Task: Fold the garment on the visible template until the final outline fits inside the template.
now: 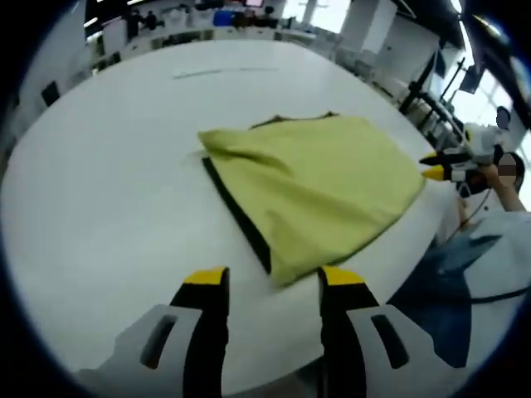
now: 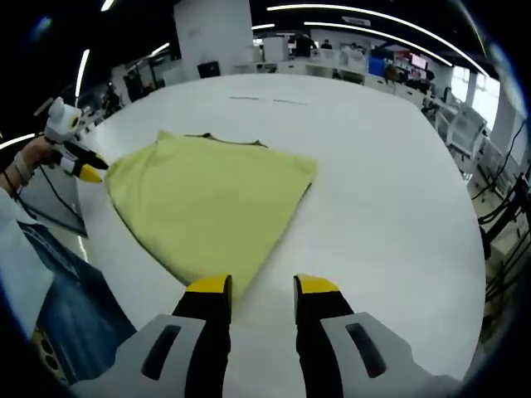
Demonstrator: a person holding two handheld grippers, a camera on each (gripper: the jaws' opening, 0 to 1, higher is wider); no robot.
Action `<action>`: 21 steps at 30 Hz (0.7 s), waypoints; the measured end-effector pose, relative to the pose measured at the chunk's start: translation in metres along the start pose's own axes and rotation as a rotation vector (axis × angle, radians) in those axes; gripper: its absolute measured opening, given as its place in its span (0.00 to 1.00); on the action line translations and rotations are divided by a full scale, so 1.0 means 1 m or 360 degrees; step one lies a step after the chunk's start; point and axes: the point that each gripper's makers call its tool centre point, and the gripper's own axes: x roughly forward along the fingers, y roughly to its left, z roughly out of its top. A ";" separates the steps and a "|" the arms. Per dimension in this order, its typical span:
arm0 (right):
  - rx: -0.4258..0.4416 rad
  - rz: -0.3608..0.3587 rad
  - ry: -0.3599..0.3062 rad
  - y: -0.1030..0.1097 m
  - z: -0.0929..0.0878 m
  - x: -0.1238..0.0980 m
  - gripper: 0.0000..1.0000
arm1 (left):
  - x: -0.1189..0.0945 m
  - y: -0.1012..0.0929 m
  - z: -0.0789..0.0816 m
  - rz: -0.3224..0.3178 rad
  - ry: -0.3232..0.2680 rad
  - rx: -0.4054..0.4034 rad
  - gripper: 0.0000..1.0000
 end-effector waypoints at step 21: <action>0.0041 0.0031 0.0022 0.008 -0.014 -0.003 0.25 | -0.003 -0.012 -0.008 -0.0036 0.0017 -0.0072 0.16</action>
